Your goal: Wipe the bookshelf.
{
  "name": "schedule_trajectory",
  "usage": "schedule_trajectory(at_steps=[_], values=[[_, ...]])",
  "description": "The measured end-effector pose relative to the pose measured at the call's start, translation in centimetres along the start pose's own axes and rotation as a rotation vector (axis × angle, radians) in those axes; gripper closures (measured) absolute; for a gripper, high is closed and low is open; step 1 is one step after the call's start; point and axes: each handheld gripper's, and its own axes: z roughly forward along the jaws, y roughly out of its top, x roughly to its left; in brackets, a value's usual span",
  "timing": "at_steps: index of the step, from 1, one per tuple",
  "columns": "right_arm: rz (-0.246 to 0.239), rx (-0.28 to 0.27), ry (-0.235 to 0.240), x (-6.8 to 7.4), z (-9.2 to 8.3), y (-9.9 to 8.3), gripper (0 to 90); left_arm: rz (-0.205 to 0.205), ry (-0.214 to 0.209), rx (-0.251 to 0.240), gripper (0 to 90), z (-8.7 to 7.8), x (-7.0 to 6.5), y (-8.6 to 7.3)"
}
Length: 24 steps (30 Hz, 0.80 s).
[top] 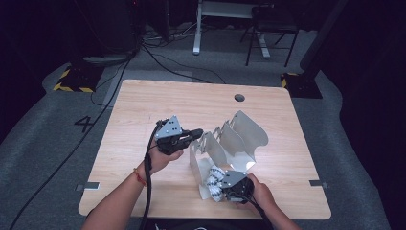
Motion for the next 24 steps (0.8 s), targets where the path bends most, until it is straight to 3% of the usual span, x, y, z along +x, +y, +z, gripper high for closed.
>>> schedule_trajectory(at_steps=[2, 4, 6, 10, 18, 24], values=[[0.012, -0.017, -0.023, 0.2, 0.0, -0.3, 80.2, 0.002, -0.002, 0.0, 88.0, 0.0, 0.0, 0.0], [0.014, -0.033, -0.081, 0.4, 0.5, -0.1, 80.1, -0.001, -0.001, -0.001, 87.9, 0.1, 0.0, 0.0], [0.016, -0.044, -0.097, 0.4, 0.8, 0.1, 80.1, -0.002, 0.002, -0.002, 88.1, 0.1, 0.0, 0.0], [0.029, -0.104, -0.159, 0.6, 2.5, 1.3, 80.4, -0.002, 0.001, -0.005, 88.2, 0.1, 0.0, 0.0], [0.055, -0.141, -0.215, 0.4, 4.5, 3.1, 80.0, -0.003, -0.004, -0.009, 88.3, 0.2, 0.0, 0.0], [0.055, -0.164, -0.258, 0.4, 4.0, 2.9, 80.7, -0.002, -0.002, -0.011, 88.2, 0.2, 0.0, -0.1]])
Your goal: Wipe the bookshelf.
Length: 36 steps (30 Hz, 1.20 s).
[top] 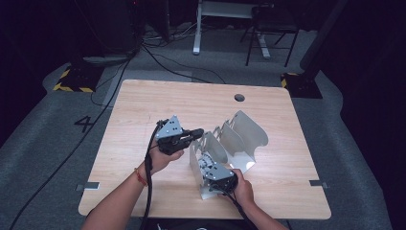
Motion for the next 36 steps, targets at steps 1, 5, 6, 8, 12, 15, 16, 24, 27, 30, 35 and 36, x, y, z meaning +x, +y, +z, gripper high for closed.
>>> schedule_trajectory(at_steps=[1, 5, 6, 8, 12, 15, 16, 24, 27, 30, 35, 36], values=[[-0.003, -0.013, -0.004, 0.1, -0.4, 0.2, 80.8, -0.002, -0.003, -0.001, 88.2, 0.0, 0.0, 0.0], [-0.021, -0.072, -0.056, 0.0, -2.7, 1.7, 81.2, -0.002, -0.005, 0.0, 88.2, 0.0, 0.1, 0.0], [-0.02, -0.091, -0.077, -0.3, -3.4, 2.2, 81.2, -0.001, -0.006, -0.001, 88.2, 0.0, 0.0, 0.0], [-0.018, -0.112, -0.103, -0.8, -4.5, 3.0, 81.2, -0.008, -0.009, -0.005, 88.2, 0.0, 0.1, 0.0], [-0.027, -0.17, -0.181, -1.9, -6.4, 4.7, 81.2, -0.01, -0.011, -0.006, 88.1, 0.0, 0.1, -0.1], [-0.025, -0.186, -0.196, -2.5, -6.9, 5.3, 81.1, -0.011, -0.01, -0.007, 88.1, 0.0, 0.1, -0.1], [-0.021, -0.2, -0.214, -3.3, -7.4, 6.0, 81.1, -0.011, -0.009, -0.007, 88.1, 0.0, 0.1, -0.1], [-0.059, -0.169, -0.19, -3.3, -7.4, 5.9, 81.1, -0.028, -0.008, -0.013, 88.0, 0.3, 0.1, -0.1], [-0.064, -0.14, -0.143, -2.8, -6.5, 5.0, 81.1, -0.03, -0.004, -0.011, 87.9, 0.2, 0.1, -0.1], [-0.075, -0.138, -0.049, -2.0, -5.6, 4.1, 80.8, -0.035, 0.002, -0.013, 87.7, 0.2, 0.1, -0.1], [-0.101, -0.1, 0.065, -0.6, -3.6, 2.6, 80.9, -0.038, -0.002, -0.008, 87.8, 0.2, 0.1, -0.1], [-0.1, -0.082, 0.075, -0.4, -3.0, 2.3, 80.8, -0.043, -0.004, -0.012, 87.8, 0.2, 0.1, -0.1]])
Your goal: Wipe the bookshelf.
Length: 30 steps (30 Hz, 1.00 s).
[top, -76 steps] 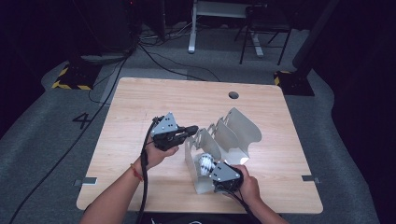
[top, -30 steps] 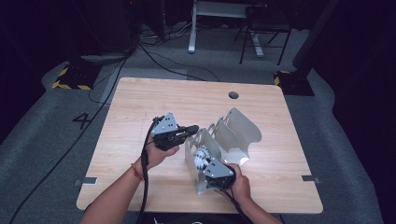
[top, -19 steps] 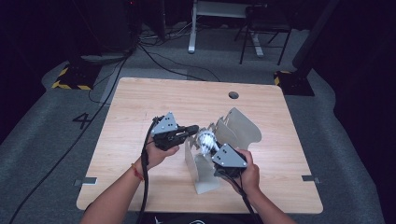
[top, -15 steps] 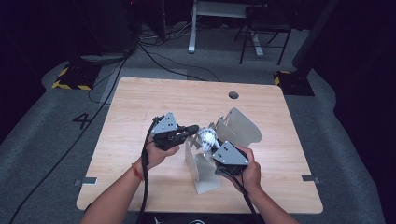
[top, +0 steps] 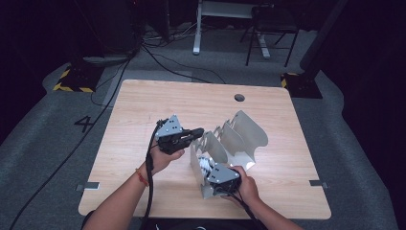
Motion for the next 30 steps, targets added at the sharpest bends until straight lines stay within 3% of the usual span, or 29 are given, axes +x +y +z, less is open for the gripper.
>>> schedule_trajectory(at_steps=[4, 6, 8, 11, 12, 13, 14, 20, 21, 30], values=[[0.005, 0.018, 0.111, 0.4, 1.8, -1.8, 80.6, 0.012, 0.011, 0.005, 87.7, 0.1, -0.2, 0.0], [0.015, 0.034, 0.131, 0.5, 2.3, -2.5, 80.5, 0.018, 0.013, 0.012, 87.6, 0.1, -0.3, 0.1], [0.031, 0.035, 0.166, 0.4, 2.4, -2.7, 80.3, 0.018, 0.012, 0.009, 87.7, 0.1, -0.2, 0.1], [0.014, 0.052, 0.234, 0.1, 1.9, -2.8, 80.0, 0.021, 0.005, 0.014, 87.9, 0.2, -0.2, 0.1], [0.014, 0.052, 0.234, 0.1, 1.9, -2.8, 80.0, 0.021, 0.005, 0.014, 87.8, 0.2, -0.2, 0.1], [0.002, 0.053, 0.288, 0.0, 1.3, -3.1, 79.1, 0.024, 0.011, 0.025, 88.0, 0.2, -0.2, 0.2], [-0.003, 0.051, 0.294, -0.1, 1.2, -3.2, 78.9, 0.02, 0.015, 0.029, 88.2, 0.3, -0.2, 0.3], [0.009, 0.045, 0.259, 0.1, 1.3, -2.9, 79.6, 0.023, 0.01, 0.042, 88.8, 0.6, -0.1, 0.4], [0.019, 0.022, 0.23, 0.2, 1.6, -2.5, 79.7, 0.023, 0.008, 0.045, 88.7, 0.7, 0.1, 0.4], [0.089, -0.094, 0.152, -0.5, 1.3, -0.6, 80.0, 0.03, 0.0, 0.057, 88.5, 0.7, 0.7, 0.6]])
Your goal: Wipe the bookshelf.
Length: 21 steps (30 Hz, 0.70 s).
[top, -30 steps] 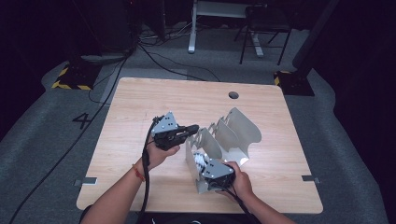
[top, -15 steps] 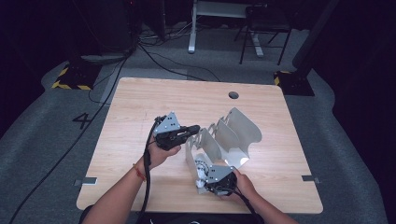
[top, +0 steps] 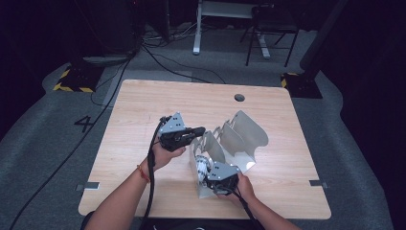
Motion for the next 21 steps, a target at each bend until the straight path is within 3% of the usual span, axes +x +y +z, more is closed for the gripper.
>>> schedule_trajectory(at_steps=[5, 6, 7, 10, 16, 21], values=[[0.01, -0.103, -0.073, -0.5, -1.1, 2.5, 80.0, 0.004, 0.008, 0.008, 88.2, 0.1, 0.5, 0.1], [0.01, -0.103, -0.073, -0.5, -1.1, 2.5, 80.0, 0.004, 0.008, 0.008, 88.1, 0.1, 0.5, 0.1], [0.013, -0.142, -0.101, -0.7, -1.6, 3.7, 79.9, 0.004, 0.013, 0.014, 87.9, 0.1, 0.8, 0.1], [0.003, -0.15, -0.116, -0.8, -1.5, 4.6, 79.9, 0.009, 0.021, 0.021, 87.5, 0.2, 1.2, 0.2], [-0.006, -0.106, -0.086, -0.3, -0.6, 4.2, 80.0, 0.011, 0.02, 0.018, 86.8, 0.4, 2.3, 0.3], [-0.049, 0.026, -0.004, 1.0, 1.2, 1.7, 80.0, 0.024, 0.034, 0.046, 86.6, 0.8, 3.3, 0.7]])
